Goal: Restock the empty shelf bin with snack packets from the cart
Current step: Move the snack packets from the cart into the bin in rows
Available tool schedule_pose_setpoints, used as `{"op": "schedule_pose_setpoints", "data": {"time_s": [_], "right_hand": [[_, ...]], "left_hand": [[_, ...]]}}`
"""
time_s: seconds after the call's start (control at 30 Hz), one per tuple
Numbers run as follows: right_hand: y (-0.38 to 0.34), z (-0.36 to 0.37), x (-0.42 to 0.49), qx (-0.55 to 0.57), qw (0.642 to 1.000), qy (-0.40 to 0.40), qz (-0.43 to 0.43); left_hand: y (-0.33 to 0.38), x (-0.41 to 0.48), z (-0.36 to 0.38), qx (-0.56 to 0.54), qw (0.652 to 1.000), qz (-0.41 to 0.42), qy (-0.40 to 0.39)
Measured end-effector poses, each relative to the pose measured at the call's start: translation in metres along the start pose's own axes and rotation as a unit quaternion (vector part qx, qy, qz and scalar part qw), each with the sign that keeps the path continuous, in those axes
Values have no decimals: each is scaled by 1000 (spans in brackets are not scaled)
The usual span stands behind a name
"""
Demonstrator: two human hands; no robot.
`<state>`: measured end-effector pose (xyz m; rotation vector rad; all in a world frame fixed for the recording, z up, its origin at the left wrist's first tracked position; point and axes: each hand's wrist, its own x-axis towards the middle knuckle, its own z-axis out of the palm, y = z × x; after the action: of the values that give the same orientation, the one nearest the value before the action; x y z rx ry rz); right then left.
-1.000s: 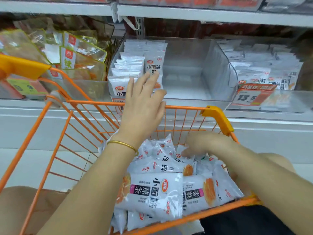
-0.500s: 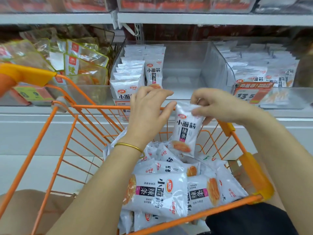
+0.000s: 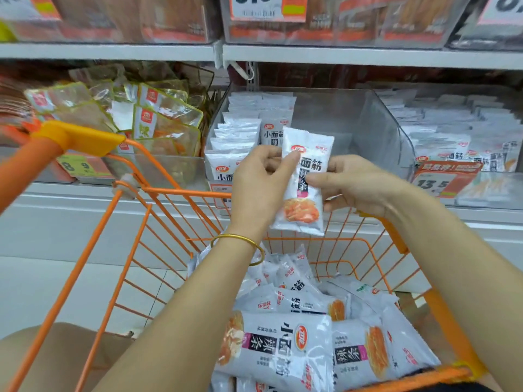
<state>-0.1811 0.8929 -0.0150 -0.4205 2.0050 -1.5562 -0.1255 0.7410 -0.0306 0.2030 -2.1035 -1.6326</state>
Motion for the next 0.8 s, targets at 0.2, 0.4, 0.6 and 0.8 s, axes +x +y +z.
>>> {"op": "schedule_pose_setpoints", "data": {"time_s": [0.2, 0.4, 0.6, 0.8], "right_hand": [[-24, -19, 66, -1, 984, 176, -8], [-9, 2, 129, -138, 973, 181, 41], [-2, 8, 161, -172, 944, 279, 21], [8, 10, 174, -184, 943, 277, 26]], "left_hand": [[-45, 18, -18, 437, 866, 235, 62], [-65, 22, -18, 541, 805, 244, 16], [-67, 22, -16, 545, 799, 253, 23], [-67, 23, -16, 538, 802, 256, 30]]}}
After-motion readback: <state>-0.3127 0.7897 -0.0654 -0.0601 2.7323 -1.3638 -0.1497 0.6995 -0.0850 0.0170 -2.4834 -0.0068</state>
